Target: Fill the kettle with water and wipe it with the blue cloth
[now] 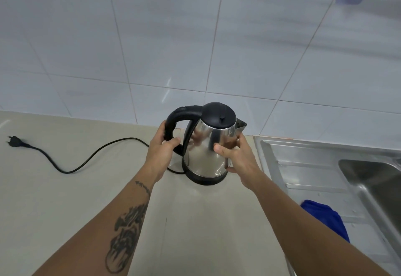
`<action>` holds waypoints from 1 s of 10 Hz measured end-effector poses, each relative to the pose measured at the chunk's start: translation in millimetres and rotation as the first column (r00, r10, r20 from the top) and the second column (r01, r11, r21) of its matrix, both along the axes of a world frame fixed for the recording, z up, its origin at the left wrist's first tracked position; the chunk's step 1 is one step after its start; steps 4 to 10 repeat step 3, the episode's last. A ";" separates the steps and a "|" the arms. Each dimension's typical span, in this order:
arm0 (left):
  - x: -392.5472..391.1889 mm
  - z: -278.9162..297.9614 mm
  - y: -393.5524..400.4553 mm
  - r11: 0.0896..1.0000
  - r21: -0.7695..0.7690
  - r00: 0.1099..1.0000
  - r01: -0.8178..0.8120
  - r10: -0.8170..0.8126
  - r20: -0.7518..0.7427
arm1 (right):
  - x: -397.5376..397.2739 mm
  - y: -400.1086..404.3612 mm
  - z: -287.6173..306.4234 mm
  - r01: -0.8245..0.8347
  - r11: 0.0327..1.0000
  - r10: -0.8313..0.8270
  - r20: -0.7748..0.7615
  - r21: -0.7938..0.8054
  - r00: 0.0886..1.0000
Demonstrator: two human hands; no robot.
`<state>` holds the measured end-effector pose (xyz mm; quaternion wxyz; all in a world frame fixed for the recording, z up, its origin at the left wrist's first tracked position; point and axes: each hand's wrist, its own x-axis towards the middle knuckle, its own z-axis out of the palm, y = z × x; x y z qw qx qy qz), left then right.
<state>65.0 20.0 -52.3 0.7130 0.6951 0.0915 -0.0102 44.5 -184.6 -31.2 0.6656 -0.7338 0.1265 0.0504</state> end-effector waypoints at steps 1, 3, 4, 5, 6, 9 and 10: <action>-0.3 0.8 2.0 1.000 0.004 1.000 0.013 -0.013 -0.008 | 0.0 -6.2 1.4 -0.050 0.999 0.051 0.017 -0.021 0.999; -9.4 9.2 4.7 0.985 0.170 0.999 0.012 -0.004 -0.044 | -8.4 -19.7 3.3 -0.092 0.989 0.085 -0.059 -0.113 0.995; -9.4 9.2 4.7 0.985 0.170 0.999 0.012 -0.004 -0.044 | -8.4 -19.7 3.3 -0.092 0.989 0.085 -0.059 -0.113 0.995; -9.4 9.2 4.7 0.985 0.170 0.999 0.012 -0.004 -0.044 | -8.4 -19.7 3.3 -0.092 0.989 0.085 -0.059 -0.113 0.995; -9.4 9.2 4.7 0.985 0.170 0.999 0.012 -0.004 -0.044 | -8.4 -19.7 3.3 -0.092 0.989 0.085 -0.059 -0.113 0.995; -9.4 9.2 4.7 0.985 0.170 0.999 0.012 -0.004 -0.044 | -8.4 -19.7 3.3 -0.092 0.989 0.085 -0.059 -0.113 0.995; -9.4 9.2 4.7 0.985 0.170 0.999 0.012 -0.004 -0.044 | -8.4 -19.7 3.3 -0.092 0.989 0.085 -0.059 -0.113 0.995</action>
